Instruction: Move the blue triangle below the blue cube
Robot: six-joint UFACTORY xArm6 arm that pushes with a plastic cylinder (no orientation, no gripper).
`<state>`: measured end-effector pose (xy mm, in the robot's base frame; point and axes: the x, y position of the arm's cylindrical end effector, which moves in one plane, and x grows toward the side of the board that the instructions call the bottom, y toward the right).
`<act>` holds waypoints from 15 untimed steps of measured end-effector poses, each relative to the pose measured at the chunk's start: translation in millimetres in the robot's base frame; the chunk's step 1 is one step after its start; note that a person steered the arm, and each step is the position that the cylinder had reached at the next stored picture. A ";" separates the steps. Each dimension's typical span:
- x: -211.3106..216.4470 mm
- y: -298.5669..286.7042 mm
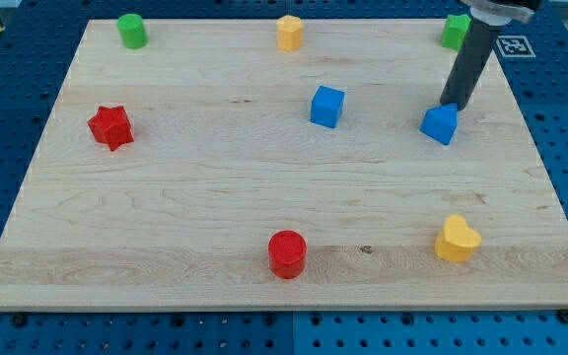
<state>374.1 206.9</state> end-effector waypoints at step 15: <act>68.9 -122.1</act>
<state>443.0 84.8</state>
